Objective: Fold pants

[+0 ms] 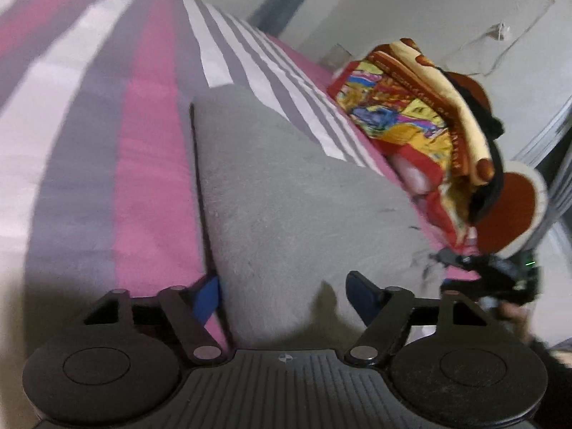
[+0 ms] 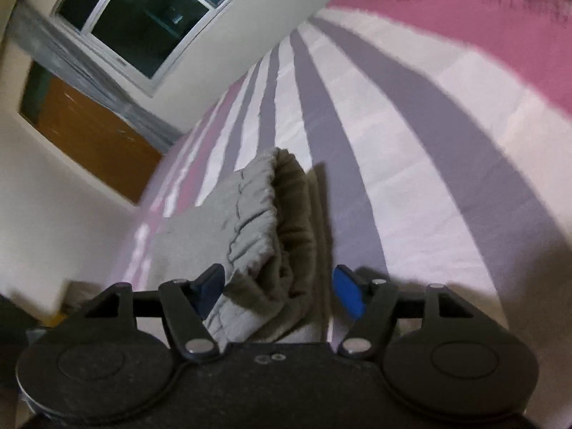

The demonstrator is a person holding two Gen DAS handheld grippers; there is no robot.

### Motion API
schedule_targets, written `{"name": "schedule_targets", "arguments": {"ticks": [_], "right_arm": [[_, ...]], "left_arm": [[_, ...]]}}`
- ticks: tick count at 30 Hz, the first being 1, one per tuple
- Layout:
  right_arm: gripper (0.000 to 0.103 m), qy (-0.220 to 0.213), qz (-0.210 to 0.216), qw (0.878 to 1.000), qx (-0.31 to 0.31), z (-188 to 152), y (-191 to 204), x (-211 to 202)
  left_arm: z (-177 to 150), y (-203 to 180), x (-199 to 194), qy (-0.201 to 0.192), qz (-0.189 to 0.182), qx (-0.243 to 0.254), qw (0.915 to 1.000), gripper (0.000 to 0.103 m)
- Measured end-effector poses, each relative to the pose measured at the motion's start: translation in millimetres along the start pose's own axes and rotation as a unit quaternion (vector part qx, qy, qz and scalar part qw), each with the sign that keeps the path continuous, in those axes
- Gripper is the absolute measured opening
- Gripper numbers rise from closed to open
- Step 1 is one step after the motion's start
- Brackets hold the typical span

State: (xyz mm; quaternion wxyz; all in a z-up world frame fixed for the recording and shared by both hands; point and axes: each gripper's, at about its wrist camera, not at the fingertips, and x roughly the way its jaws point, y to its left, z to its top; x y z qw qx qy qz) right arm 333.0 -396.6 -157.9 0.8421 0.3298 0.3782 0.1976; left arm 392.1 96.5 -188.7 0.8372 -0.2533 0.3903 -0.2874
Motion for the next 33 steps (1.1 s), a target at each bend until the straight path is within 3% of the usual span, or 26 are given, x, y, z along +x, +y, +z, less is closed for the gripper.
{"name": "schedule_targets", "arguments": {"ticks": [5,8,15,19,25,29,33], "right_arm": [[0.067,0.064,0.083,0.994,0.031,15.1,-30.4,24.8],[0.066,0.092,0.102,0.99,0.02,21.9,-32.8,36.6],[0.066,0.13,0.14,0.982,-0.001,37.9,-23.9,66.4],[0.066,0.154,0.144,0.977,-0.029,41.4,-11.0,85.3],[0.056,0.158,0.15,0.976,-0.01,44.9,-25.4,66.3],[0.045,0.147,0.135,0.98,-0.015,40.9,-19.8,75.2],[0.042,0.155,0.116,0.981,-0.029,39.4,-5.2,81.5]], "left_arm": [[7.5,37.6,17.3,0.021,-0.087,-0.063,0.994,0.054],[7.9,49.6,31.5,0.033,-0.127,-0.082,0.988,0.048],[15.2,52.7,69.0,0.042,-0.2,-0.094,0.9744,0.046],[15.4,58.5,67.6,0.036,-0.237,-0.11,0.9647,0.046],[16.8,49.2,66.0,0.04,-0.194,-0.078,0.977,0.045],[24.0,43.3,69.3,0.044,-0.16,-0.06,0.9844,0.031],[28.0,27.9,62.5,0.036,-0.113,-0.025,0.9926,0.027]]}}
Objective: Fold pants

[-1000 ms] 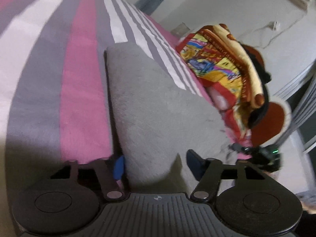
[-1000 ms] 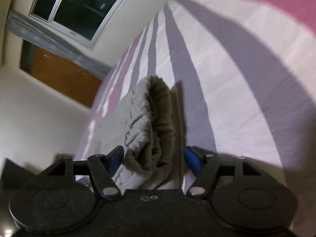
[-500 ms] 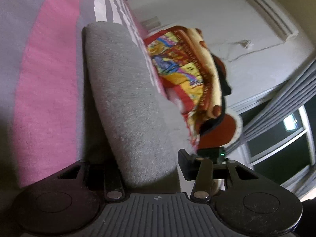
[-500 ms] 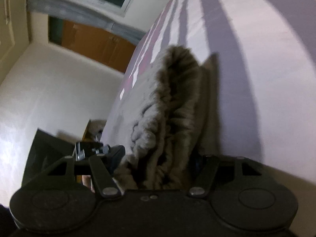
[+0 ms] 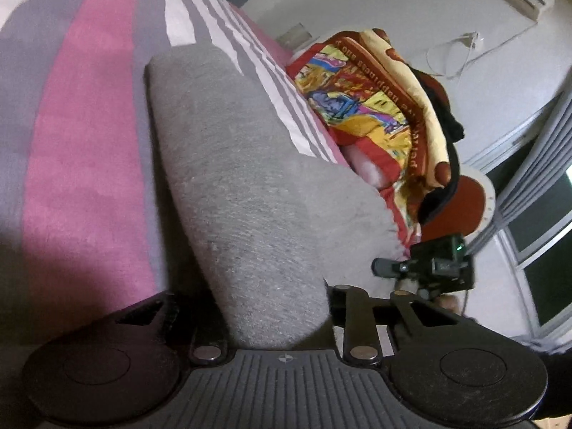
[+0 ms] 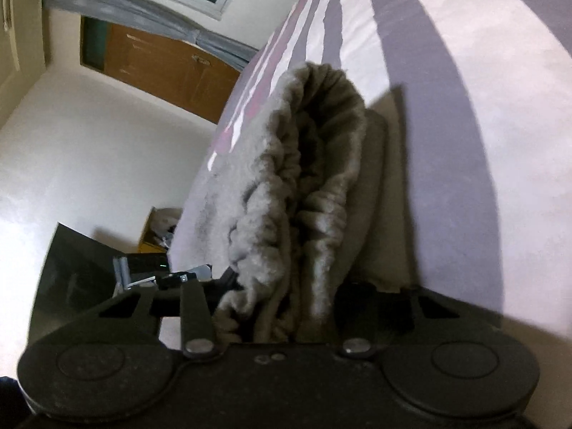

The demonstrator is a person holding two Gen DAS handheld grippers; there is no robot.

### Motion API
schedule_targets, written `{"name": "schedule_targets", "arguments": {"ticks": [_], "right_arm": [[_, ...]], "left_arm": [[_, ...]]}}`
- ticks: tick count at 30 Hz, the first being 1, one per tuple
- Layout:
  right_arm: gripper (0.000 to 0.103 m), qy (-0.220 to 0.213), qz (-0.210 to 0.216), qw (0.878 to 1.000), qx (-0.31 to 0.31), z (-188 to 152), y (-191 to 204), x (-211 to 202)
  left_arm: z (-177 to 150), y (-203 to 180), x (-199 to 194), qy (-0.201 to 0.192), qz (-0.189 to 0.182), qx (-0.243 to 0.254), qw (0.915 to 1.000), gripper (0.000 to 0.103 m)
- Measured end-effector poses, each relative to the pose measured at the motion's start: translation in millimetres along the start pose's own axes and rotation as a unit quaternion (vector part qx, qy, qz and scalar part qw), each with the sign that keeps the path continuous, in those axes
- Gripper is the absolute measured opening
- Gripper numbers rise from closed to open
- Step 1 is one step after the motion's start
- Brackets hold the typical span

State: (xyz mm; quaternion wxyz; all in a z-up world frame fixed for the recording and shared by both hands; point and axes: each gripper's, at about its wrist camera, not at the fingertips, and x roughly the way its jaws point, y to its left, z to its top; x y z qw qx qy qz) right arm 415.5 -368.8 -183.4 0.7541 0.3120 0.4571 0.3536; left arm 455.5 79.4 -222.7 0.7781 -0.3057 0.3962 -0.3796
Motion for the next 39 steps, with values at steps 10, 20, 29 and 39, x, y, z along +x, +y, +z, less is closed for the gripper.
{"name": "schedule_targets", "arguments": {"ticks": [10,20,29,39], "right_arm": [[0.039,-0.006,0.044,0.996,-0.079,33.8,75.2,-9.4],[0.039,-0.02,0.065,0.989,-0.128,129.2,110.6,41.9],[0.039,-0.012,0.022,0.996,-0.088,184.6,76.5,109.4],[0.057,0.009,-0.042,0.997,0.061,174.7,14.1,127.4]], "left_arm": [[32.2,-26.7,-52.8,-0.068,-0.045,0.033,0.9961,0.025],[134.8,-16.4,-73.9,-0.112,-0.02,0.068,0.9911,0.025],[192.3,58.4,-32.4,-0.093,0.024,0.024,0.9951,0.025],[160.7,122.1,-16.1,-0.043,0.034,-0.118,0.9915,0.043]]}}
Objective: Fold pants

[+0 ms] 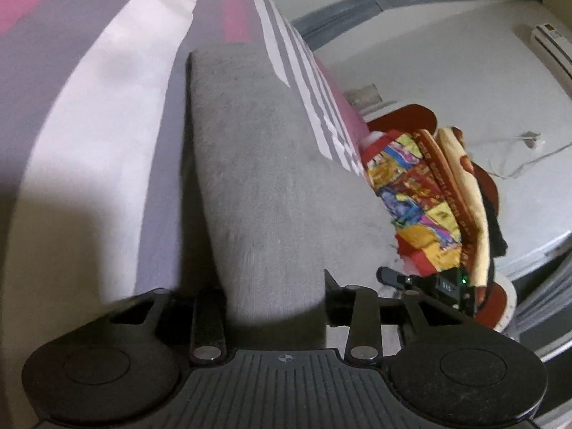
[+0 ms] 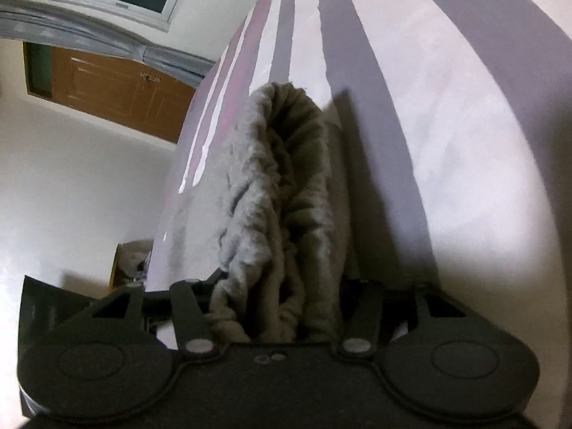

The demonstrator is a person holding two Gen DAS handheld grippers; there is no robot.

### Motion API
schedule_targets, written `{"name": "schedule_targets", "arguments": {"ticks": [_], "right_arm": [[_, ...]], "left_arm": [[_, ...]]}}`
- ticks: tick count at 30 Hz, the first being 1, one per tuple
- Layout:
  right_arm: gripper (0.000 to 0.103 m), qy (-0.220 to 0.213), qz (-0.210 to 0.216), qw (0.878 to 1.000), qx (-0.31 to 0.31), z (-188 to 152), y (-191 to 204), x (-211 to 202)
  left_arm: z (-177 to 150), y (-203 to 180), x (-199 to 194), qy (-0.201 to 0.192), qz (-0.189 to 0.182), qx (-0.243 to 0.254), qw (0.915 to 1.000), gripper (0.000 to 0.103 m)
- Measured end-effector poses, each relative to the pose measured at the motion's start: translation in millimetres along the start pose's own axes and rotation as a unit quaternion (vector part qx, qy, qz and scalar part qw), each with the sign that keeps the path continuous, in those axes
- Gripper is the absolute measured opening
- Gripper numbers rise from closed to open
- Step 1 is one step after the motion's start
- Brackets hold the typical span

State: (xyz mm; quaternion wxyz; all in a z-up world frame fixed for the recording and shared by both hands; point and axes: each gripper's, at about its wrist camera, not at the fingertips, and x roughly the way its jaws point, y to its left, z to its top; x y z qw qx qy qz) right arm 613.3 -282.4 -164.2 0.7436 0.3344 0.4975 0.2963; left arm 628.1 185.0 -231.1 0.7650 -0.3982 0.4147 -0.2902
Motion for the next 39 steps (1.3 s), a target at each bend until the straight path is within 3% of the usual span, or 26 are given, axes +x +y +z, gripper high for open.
{"name": "schedule_targets", "arguments": {"ticks": [3,6,9,12,13,14,17,19,23,26,28,30,32,34,36,39], "right_arm": [[0.059,0.004,0.001,1.0,-0.001,-10.4,-2.5,-22.2],[0.063,0.003,0.013,1.0,0.015,-20.1,-11.7,-42.7],[0.071,0.002,0.02,1.0,0.023,-19.6,-20.2,-41.1],[0.072,-0.002,-0.003,1.0,0.0,-26.4,-8.8,-26.0],[0.068,-0.004,-0.018,1.0,-0.017,-28.7,-3.5,-23.6],[0.064,-0.005,-0.031,0.999,-0.033,-30.6,3.1,-24.4],[0.056,-0.021,-0.018,0.998,-0.05,-27.8,10.9,-39.0],[0.06,-0.006,-0.043,0.998,-0.054,-27.1,3.6,-30.2],[0.063,-0.006,-0.038,0.999,-0.038,-24.3,-1.7,-21.7],[0.068,-0.018,-0.041,0.999,-0.027,-30.1,-2.7,-34.9],[0.074,-0.036,-0.062,0.997,-0.029,-39.3,6.2,-45.2],[0.076,-0.056,-0.081,0.994,-0.045,-48.0,16.9,-56.1],[0.077,-0.066,-0.105,0.99,-0.073,-57.8,32.3,-66.3],[0.082,-0.08,-0.141,0.98,-0.113,-68.4,52.7,-79.3],[0.085,-0.1,-0.176,0.967,-0.155,-82.3,78.0,-91.2],[0.086,-0.108,-0.195,0.954,-0.202,-105.1,113.6,-105.2]], "left_arm": [[-22.0,-0.3,-17.1,0.006,-0.014,0.01,0.9998,0.058],[-42.2,-3.0,-28.9,0.017,-0.017,0.025,0.9994,0.066],[-49.4,-0.2,-31.1,0.003,-0.021,0.015,0.9997,0.069],[-51.3,-6.5,-15.2,-0.005,-0.005,0.024,0.9997,0.065],[-51.5,-9.8,-11.2,-0.005,-0.004,0.029,0.9996,0.058],[-50.0,-10.8,-9.1,-0.002,-0.011,0.023,0.9997,0.044],[-49.4,-8.3,-16.3,-0.011,-0.015,0.031,0.9994,0.04],[-51.9,1.3,-11.1,-0.006,0.003,0.024,0.9997,0.04],[-55.6,2.0,-10.5,-0.031,0.001,0.014,0.9994,0.04],[-60.8,-13.2,-16.0,-0.053,0.037,0.03,0.9975,0.054],[-66.1,-32.8,-22.6,-0.072,0.078,0.059,0.9926,0.072],[-71.6,-53.4,-32.6,-0.099,0.144,0.098,0.9798,0.091],[-77.9,-76.3,-41.0,-0.125,0.189,0.123,0.9663,0.091],[-84.2,-96.9,-51.3,-0.143,0.209,0.128,0.9589,0.092],[-92.8,-119.2,-63.5,-0.163,0.221,0.133,0.9522,0.097],[-112.5,-156.1,-81.4,-0.186,0.234,0.156,0.9413,0.103]]}}
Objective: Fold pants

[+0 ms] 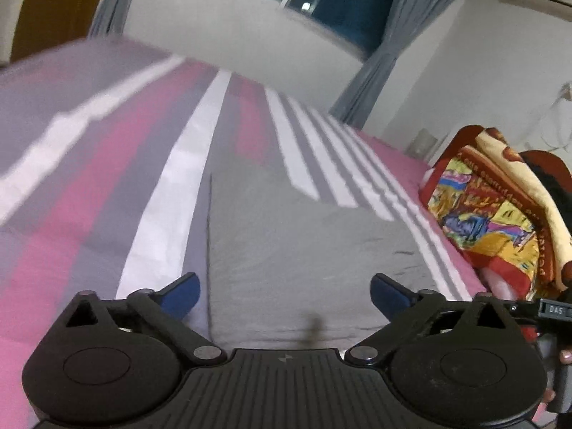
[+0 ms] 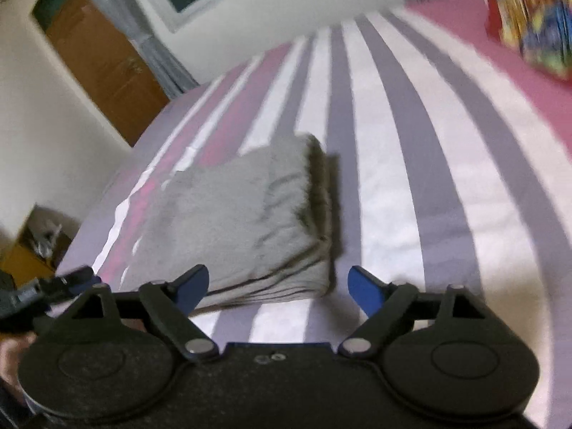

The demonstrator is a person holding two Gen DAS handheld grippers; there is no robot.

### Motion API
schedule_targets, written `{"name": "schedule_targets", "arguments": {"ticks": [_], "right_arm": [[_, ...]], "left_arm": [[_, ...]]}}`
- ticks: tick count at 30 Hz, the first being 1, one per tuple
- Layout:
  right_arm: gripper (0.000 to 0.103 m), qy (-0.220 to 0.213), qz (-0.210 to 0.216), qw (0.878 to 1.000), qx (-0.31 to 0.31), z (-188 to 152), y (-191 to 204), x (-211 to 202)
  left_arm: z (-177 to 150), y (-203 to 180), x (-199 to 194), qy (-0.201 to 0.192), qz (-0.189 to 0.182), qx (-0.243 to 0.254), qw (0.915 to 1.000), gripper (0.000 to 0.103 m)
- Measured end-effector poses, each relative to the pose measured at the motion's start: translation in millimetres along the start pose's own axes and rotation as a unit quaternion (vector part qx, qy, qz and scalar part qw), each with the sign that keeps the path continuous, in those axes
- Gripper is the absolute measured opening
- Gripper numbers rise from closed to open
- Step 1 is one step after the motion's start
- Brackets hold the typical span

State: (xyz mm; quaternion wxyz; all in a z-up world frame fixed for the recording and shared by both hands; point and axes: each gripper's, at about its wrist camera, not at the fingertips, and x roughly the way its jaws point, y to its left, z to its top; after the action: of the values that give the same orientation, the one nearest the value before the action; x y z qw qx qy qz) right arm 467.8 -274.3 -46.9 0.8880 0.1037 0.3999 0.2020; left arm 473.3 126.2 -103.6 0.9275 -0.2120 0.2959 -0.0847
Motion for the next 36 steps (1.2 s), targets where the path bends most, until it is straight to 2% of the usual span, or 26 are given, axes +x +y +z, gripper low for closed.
{"name": "schedule_targets", "arguments": {"ticks": [2,6,11,16,20,25,31,36], "right_arm": [[0.086,-0.007,-0.006,0.999,-0.035,-1.7,26.9,-17.6],[0.087,-0.056,-0.025,0.994,-0.09,-22.1,78.3,-67.2],[0.088,-0.106,-0.017,0.991,-0.086,-61.5,109.7,-132.8],[0.088,-0.148,-0.052,0.983,-0.091,-114.4,134.2,-194.6],[0.088,-0.167,-0.072,0.978,-0.098,-148.3,152.0,-232.1],[0.088,-0.182,-0.079,0.973,-0.121,-179.2,177.6,-271.0],[0.088,-0.208,-0.079,0.964,-0.143,-213.3,204.6,-313.7],[0.088,-0.219,-0.066,0.963,-0.143,-237.8,217.1,-335.5]], "left_arm": [[-4.5,-17.2,-26.6,-0.009,0.016,0.026,0.9995,0.103],[-18.5,-54.3,-83.6,-0.03,0.052,0.076,0.9953,0.103],[-38.9,-88.2,-164.6,-0.059,0.057,0.103,0.9913,0.103],[-68.3,-119.1,-250.5,-0.088,0.048,0.128,0.9868,0.103],[-94.6,-141.9,-302.4,-0.115,0.072,0.152,0.979,0.103],[-116.1,-157.9,-361.1,-0.14,0.048,0.136,0.9796,0.103],[-141.1,-171.7,-419.8,-0.167,0.055,0.143,0.974,0.103],[-163.3,-174.2,-454.6,-0.172,0.057,0.132,0.9745,0.103]]}}
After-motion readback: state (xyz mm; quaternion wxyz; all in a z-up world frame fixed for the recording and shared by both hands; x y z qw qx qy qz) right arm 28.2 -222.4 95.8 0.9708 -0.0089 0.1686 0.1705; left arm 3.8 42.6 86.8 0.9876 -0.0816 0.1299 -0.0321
